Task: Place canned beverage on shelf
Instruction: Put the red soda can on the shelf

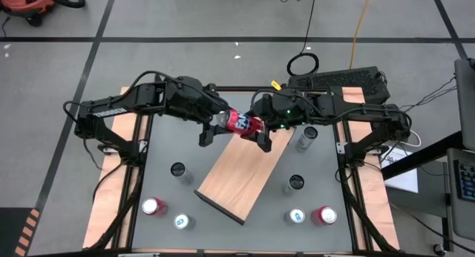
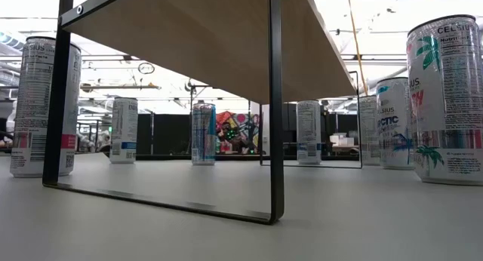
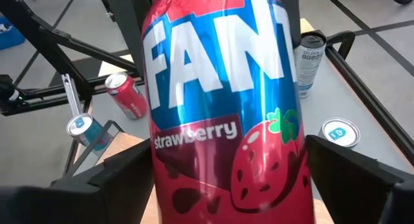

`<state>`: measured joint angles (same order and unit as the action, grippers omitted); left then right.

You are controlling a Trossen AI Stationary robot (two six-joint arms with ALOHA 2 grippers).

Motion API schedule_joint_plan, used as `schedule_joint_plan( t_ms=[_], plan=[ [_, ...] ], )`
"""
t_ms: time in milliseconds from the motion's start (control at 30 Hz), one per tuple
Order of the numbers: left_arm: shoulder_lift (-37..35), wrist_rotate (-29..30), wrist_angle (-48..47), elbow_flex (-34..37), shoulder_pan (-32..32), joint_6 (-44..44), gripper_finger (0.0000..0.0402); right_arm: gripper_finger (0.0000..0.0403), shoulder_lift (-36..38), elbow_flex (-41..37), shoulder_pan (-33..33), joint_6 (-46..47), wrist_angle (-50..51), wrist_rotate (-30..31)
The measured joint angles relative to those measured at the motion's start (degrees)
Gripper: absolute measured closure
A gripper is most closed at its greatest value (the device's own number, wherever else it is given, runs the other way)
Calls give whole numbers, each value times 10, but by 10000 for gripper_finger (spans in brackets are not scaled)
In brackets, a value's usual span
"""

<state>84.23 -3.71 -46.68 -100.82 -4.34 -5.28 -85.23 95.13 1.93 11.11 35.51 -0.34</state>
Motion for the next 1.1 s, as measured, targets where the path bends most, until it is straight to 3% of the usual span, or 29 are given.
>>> schedule_joint_plan(
  t_ms=[400, 800, 1100],
  plan=[
    [0, -6, -1, 0, 0, 4, 119, 150, 0, 0, 0, -4, 0, -15],
    [0, 77, -1, 0, 0, 59, 63, 138, 2, 0, 2, 9, 2, -6],
    [-4, 75, 3, 0, 0, 156, 15, 142, 21, 0, 3, 16, 7, -11]
  ],
)
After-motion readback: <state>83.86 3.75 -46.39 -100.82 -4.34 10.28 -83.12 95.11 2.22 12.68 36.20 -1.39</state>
